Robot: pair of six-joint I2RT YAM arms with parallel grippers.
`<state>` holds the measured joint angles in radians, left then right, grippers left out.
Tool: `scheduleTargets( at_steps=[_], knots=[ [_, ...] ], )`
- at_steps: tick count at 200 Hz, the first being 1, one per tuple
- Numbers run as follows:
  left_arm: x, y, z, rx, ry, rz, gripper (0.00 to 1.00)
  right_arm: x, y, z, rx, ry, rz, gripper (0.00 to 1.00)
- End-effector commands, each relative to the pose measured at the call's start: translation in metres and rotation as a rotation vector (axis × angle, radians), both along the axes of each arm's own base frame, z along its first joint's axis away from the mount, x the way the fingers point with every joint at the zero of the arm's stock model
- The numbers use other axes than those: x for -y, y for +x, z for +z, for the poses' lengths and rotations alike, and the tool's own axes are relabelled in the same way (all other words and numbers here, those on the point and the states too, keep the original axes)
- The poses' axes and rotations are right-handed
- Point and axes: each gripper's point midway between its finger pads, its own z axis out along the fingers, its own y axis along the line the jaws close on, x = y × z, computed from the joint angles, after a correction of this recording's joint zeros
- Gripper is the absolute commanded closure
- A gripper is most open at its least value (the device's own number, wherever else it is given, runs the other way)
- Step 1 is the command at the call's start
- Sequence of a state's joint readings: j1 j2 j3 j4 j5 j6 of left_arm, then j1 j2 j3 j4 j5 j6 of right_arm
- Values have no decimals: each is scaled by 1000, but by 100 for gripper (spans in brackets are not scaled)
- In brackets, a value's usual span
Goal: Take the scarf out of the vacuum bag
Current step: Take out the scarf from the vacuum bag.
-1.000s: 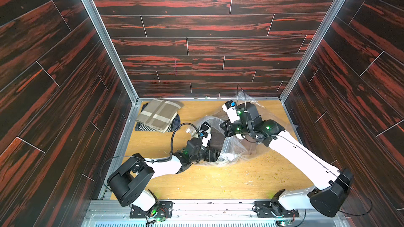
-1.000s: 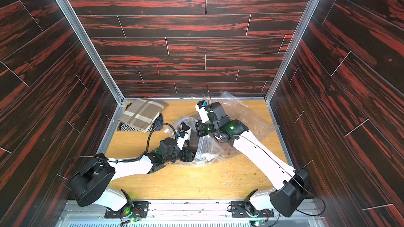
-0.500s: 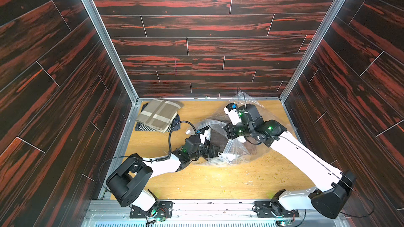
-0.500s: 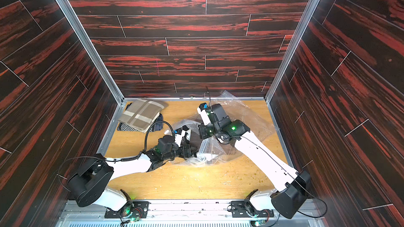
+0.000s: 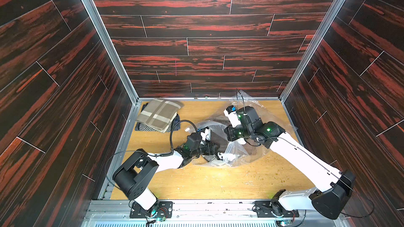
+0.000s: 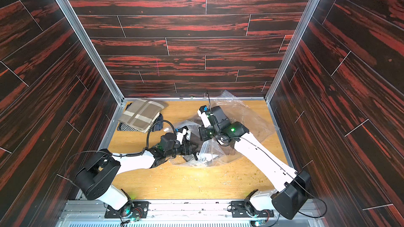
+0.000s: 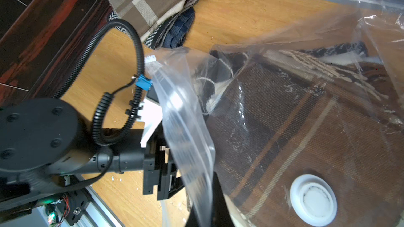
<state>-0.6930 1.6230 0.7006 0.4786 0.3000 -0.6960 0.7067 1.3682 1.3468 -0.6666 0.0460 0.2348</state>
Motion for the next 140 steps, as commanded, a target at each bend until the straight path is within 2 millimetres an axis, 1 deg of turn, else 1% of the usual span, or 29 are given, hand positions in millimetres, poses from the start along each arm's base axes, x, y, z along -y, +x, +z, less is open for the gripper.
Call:
scheduleTargets(
  at_steps=[1,18,33,39,44,48,60,69,81,91,120,140],
  knots=[
    [8,3,8,1,-41,-24,27,2,-2,3,9,9,-11,96],
    [9,3,6,-5,-44,-29,32,3,-1,2,9,5,-15,96],
    [11,2,9,-6,-56,-37,40,3,-1,1,10,4,-18,96],
    [12,1,11,-7,-63,-42,48,3,-1,2,12,5,-17,96],
    [13,1,14,-6,-69,-43,59,3,0,2,12,4,-19,96],
    [13,0,15,-7,-71,-46,64,3,0,2,12,4,-20,96],
    [14,-1,22,-5,-79,-55,69,4,0,2,13,3,-22,96],
    [15,-2,27,-5,-78,-64,78,4,0,2,14,2,-24,96],
    [16,-3,35,2,-83,-80,83,5,0,2,16,1,-29,96],
    [17,-4,41,4,-83,-87,92,5,1,3,18,1,-29,96],
    [18,-6,61,24,-97,-103,94,5,2,3,20,2,-34,96],
    [18,-6,68,34,-94,-106,95,5,2,3,23,2,-34,96]
  ],
)
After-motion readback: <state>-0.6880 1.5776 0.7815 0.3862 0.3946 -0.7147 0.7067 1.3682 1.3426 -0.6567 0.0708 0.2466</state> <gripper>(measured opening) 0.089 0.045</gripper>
